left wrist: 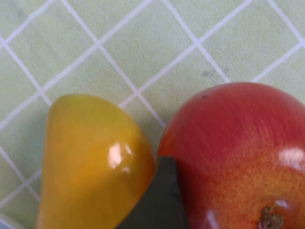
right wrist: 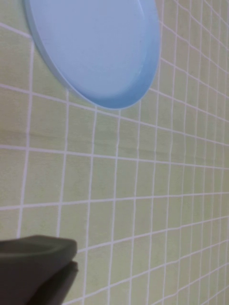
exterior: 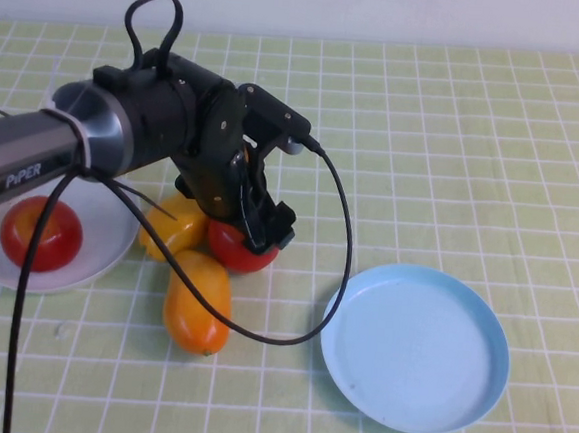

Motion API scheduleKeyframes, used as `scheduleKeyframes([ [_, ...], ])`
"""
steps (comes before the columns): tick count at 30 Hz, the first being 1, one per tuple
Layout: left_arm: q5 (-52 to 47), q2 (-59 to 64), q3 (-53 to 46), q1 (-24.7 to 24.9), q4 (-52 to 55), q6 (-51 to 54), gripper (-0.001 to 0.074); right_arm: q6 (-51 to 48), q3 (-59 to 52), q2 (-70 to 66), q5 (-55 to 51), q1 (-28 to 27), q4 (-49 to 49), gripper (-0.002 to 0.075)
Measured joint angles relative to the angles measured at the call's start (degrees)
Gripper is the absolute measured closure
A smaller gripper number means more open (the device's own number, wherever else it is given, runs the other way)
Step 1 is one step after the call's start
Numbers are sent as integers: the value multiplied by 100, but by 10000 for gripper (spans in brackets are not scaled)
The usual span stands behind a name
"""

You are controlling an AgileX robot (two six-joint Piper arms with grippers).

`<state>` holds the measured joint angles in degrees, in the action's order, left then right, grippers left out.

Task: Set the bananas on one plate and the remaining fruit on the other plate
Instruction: Put one type of fruit in the left plate

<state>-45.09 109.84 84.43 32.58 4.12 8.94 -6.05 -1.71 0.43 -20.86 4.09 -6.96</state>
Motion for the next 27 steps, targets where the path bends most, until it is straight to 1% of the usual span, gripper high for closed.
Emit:
scheduleKeyframes([
  [6, -132, -370, 107, 0, 3, 0, 138, 0, 0, 0, 0, 0, 0, 742],
  [11, -630, -819, 167, -108, 432, 11, 139, 0, 0, 0, 0, 0, 0, 742],
  [13, -843, -946, 180, -266, 610, 11, 139, 0, 0, 0, 0, 0, 0, 743],
  [18, -1400, -1003, 180, -858, 799, -131, 139, 0, 0, 0, 0, 0, 0, 743],
  [21, -1404, -1003, 180, -1099, 850, -220, 139, 0, 0, 0, 0, 0, 0, 743],
  [27, -1088, -860, 180, -1411, 848, -265, 139, 0, 0, 0, 0, 0, 0, 742],
])
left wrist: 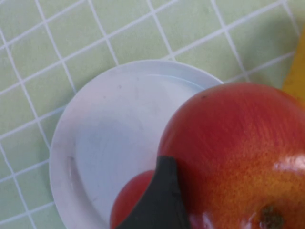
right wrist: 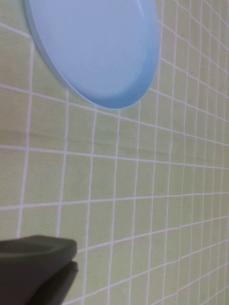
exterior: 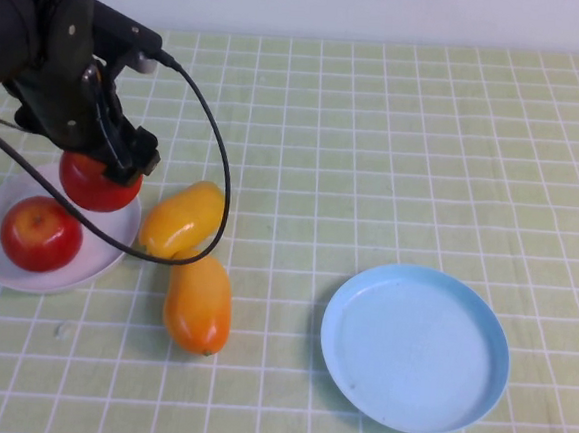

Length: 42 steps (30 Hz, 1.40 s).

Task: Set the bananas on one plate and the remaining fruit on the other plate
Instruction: Put one type of fruit in the left plate

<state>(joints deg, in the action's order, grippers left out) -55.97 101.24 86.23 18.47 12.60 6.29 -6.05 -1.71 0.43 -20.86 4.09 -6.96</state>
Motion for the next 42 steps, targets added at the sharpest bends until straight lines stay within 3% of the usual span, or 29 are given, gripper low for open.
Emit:
scheduleKeyframes([
  [10, 414, 569, 0, -188, -178, -13, 139, 0, 0, 0, 0, 0, 0, 743],
  [32, 195, 604, 0, -418, 13, -4, 139, 0, 0, 0, 0, 0, 0, 743],
  [42, 99, 604, 0, -418, 13, -180, 73, 0, 0, 0, 0, 0, 0, 743],
])
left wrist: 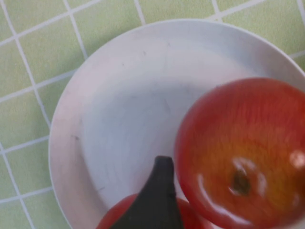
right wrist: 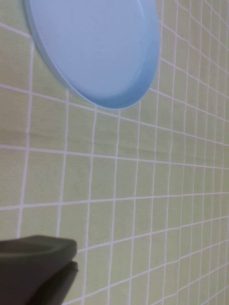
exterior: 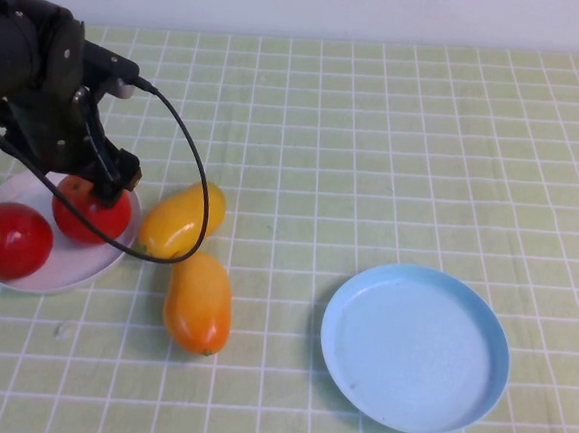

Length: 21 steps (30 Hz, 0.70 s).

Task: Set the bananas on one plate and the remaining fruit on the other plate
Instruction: Put one type of fruit in the left plate, then put another type of fruit in the right plate

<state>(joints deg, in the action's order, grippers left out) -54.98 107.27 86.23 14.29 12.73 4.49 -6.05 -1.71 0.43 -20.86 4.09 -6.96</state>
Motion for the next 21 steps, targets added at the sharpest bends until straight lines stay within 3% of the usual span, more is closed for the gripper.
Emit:
scheduleKeyframes([
  [11, -44, -243, 0, 0, 33, -34, 74, 0, 0, 0, 0, 0, 0, 742],
  [14, -195, -581, 0, 103, 45, -217, 113, 0, 0, 0, 0, 0, 0, 743],
  [18, -441, -1224, -148, 412, 45, -417, 314, 0, 0, 0, 0, 0, 0, 742],
  [21, -433, -1918, -610, 686, 45, -449, 580, 0, 0, 0, 0, 0, 0, 742],
])
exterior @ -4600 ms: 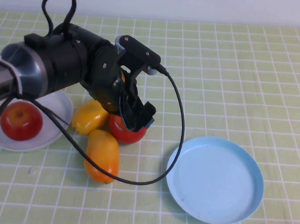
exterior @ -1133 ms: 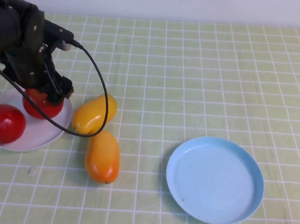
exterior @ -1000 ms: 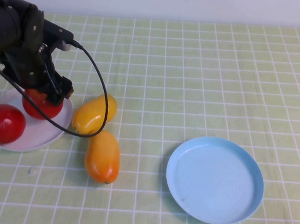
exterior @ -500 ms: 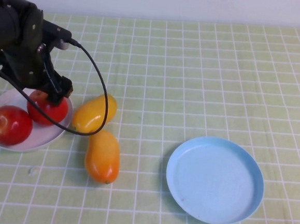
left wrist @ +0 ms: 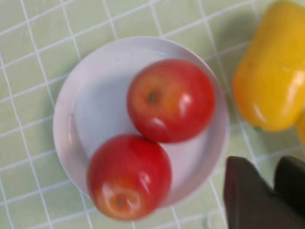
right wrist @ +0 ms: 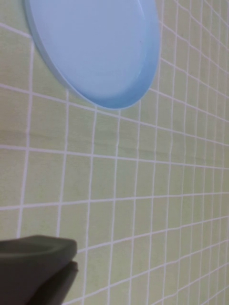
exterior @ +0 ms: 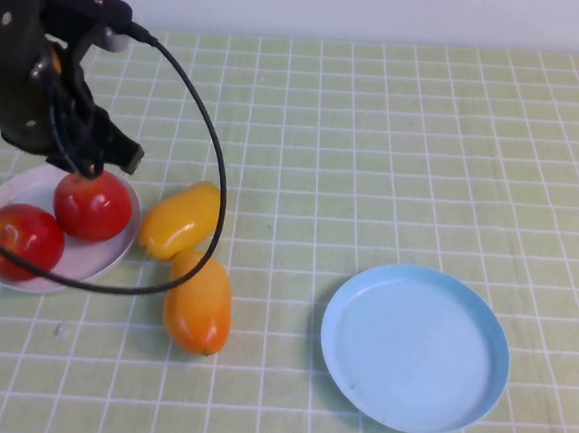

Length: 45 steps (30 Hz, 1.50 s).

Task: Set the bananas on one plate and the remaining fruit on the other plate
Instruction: Put another type of fruit in the right plate

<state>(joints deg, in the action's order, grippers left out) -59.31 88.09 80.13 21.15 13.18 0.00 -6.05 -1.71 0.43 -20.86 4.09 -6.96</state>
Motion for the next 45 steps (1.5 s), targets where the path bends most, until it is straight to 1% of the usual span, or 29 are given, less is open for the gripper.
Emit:
scheduleKeyframes([
  [1, 27, -239, -190, 47, -24, -40, 633, 0, 0, 0, 0, 0, 0, 743],
  [2, 77, -479, -388, 74, -47, -75, 668, 0, 0, 0, 0, 0, 0, 742],
  [5, 237, -1162, -966, 85, -60, -266, 714, 0, 0, 0, 0, 0, 0, 742],
  [10, 696, -2471, -2112, 85, -224, -459, 729, 0, 0, 0, 0, 0, 0, 743],
  [16, 1253, -3817, -3411, 85, -803, -502, 731, 0, 0, 0, 0, 0, 0, 743],
  [19, 1331, -4404, -3867, 85, -806, -524, 731, 0, 0, 0, 0, 0, 0, 742],
  [23, 1296, -4837, -4054, 85, -582, -560, 731, 0, 0, 0, 0, 0, 0, 742],
  [27, 1396, -4902, -4078, 85, -466, -806, 731, 0, 0, 0, 0, 0, 0, 742],
  [30, 1646, -4902, -4078, 85, -298, -843, 731, 0, 0, 0, 0, 0, 0, 743],
  [36, 2463, -5032, -4143, 85, -103, -843, 731, 0, 0, 0, 0, 0, 0, 743],
  [38, 3016, -5228, -4354, 58, -43, -740, 731, 0, 0, 0, 0, 0, 0, 742],
  [40, 3670, -5551, -4734, -96, -238, -414, 731, 0, 0, 0, 0, 0, 0, 743],
  [45, 5363, -6638, -6039, -801, -1186, 661, 731, 0, 0, 0, 0, 0, 0, 742],
])
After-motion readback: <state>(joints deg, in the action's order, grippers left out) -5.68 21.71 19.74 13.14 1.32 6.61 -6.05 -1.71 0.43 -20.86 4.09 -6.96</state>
